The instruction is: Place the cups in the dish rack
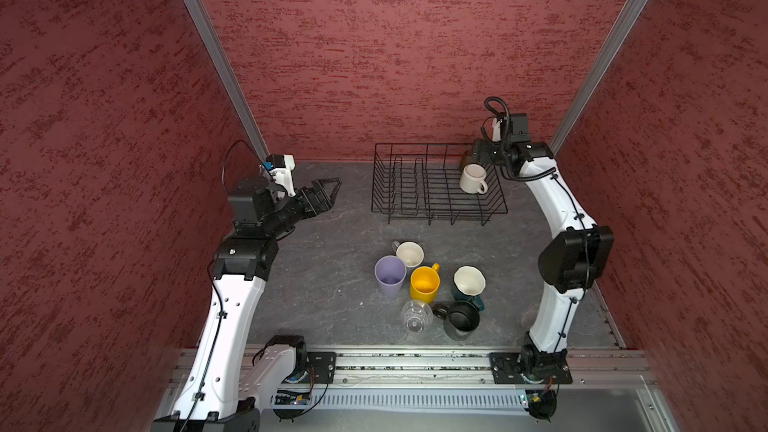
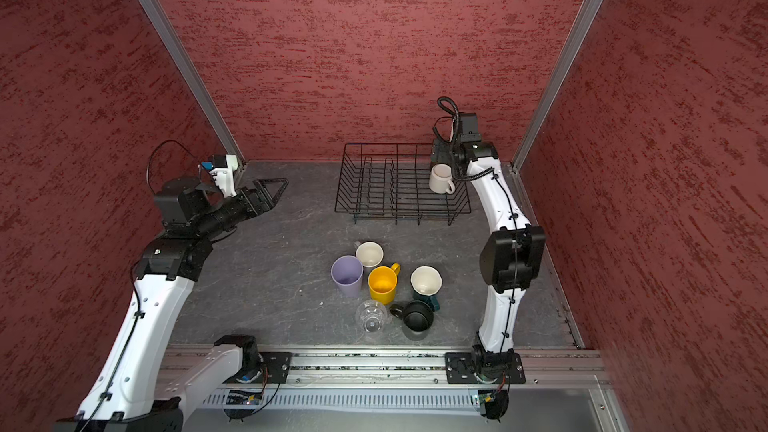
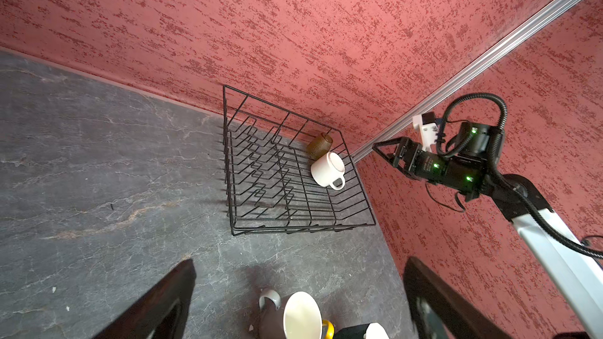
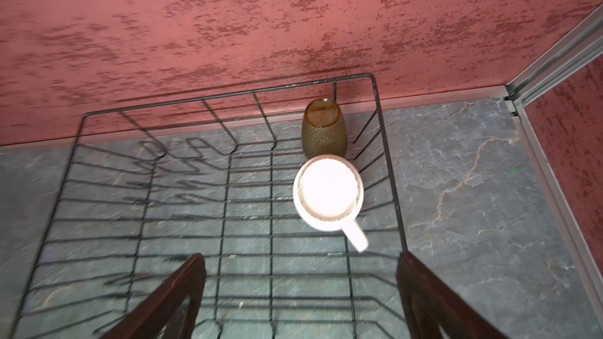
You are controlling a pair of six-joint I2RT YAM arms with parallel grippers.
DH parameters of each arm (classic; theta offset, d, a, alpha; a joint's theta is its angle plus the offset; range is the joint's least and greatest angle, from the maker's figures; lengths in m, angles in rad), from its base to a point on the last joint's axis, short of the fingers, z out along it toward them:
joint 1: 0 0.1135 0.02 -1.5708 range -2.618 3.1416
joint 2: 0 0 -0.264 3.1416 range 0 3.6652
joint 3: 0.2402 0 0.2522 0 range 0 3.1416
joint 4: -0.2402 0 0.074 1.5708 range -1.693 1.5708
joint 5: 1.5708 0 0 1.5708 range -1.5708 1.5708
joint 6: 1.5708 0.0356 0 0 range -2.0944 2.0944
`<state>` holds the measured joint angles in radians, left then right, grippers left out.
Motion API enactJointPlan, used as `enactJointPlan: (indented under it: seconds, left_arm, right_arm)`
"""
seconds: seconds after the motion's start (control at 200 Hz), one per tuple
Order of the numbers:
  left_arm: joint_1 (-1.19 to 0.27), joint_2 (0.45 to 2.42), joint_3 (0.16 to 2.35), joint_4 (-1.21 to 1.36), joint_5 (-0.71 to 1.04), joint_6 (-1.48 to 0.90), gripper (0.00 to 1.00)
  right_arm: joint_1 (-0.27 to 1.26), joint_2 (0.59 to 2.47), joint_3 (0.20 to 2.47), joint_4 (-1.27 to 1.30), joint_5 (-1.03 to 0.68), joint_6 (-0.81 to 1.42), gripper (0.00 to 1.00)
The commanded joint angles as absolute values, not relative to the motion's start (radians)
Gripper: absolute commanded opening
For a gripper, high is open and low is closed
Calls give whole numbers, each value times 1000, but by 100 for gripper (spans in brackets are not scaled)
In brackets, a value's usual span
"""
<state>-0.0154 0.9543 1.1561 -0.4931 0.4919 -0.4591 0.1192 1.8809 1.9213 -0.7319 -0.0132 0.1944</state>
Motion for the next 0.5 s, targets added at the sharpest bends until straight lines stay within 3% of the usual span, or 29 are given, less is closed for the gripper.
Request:
enactJointPlan:
  seconds: [0.0, 0.215, 0.496]
  left_arm:
    - [-2, 948, 1136, -453, 485, -473, 99]
    - [0, 969, 1114, -416, 489, -508, 100]
    - [2, 976, 1098, -398, 489, -513, 100]
  right_arm:
    - [148, 1720, 1771, -677, -57, 237, 91]
    - [198, 1411, 1393, -689, -19, 308, 88]
    - [295, 1155, 1157, -859, 16, 417, 81]
